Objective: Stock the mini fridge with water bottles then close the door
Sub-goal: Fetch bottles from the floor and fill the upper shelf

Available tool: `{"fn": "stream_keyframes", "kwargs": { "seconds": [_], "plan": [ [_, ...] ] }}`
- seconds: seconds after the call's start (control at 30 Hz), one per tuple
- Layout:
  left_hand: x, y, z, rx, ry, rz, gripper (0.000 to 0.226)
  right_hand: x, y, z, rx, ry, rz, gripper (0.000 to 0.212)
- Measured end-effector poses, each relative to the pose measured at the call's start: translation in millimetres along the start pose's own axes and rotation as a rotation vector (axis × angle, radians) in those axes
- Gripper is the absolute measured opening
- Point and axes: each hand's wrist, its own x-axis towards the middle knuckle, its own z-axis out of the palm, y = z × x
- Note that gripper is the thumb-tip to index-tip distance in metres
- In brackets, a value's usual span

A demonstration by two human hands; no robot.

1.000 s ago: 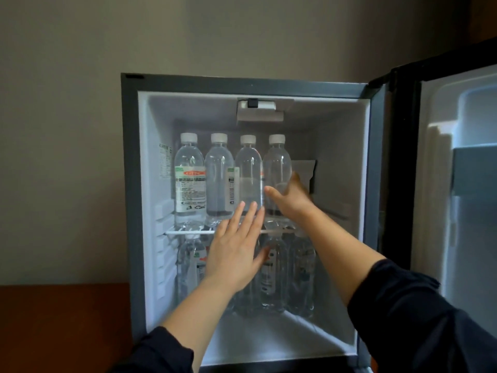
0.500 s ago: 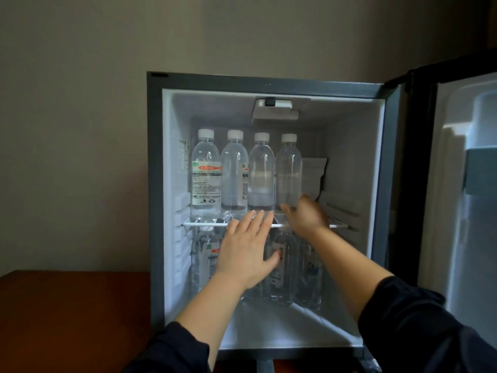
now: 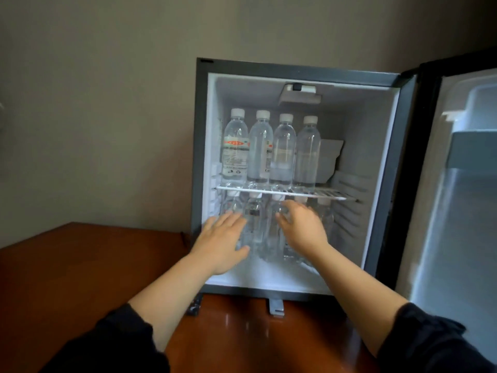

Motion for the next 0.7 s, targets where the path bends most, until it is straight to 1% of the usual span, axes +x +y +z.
{"fn": "stream_keyframes", "kwargs": {
  "seconds": [0.1, 0.23, 0.3, 0.43, 0.6, 0.7],
  "plan": [
    [-29.0, -25.8, -12.9, -0.033, -0.035, -0.090, 0.058, -16.8, -27.4, 8.8, -0.005, -0.089, -0.070, 0.028],
    [-74.8, -66.7, -30.5, -0.101, -0.125, -0.193, 0.046, -37.7, -72.5, 30.8, 0.019, -0.283, -0.150, 0.028],
    [-101.3, -85.9, -37.6, -0.156, -0.162, -0.255, 0.043, -46.8, -100.5, 42.5, 0.044, -0.367, -0.189, 0.027],
    [-157.7, -123.8, -47.2, -0.214, -0.224, -0.411, 0.038, -67.3, -160.1, 68.6, 0.072, -0.476, -0.330, 0.025],
    [-238.9, -172.3, -58.7, -0.174, -0.220, -0.607, 0.036, -99.0, -240.8, 103.8, 0.178, -0.609, -0.474, 0.022],
    [-296.1, -202.7, -66.1, -0.105, -0.246, -0.698, 0.038, -121.6, -289.4, 125.2, 0.252, -0.692, -0.559, 0.019]
  ]
}}
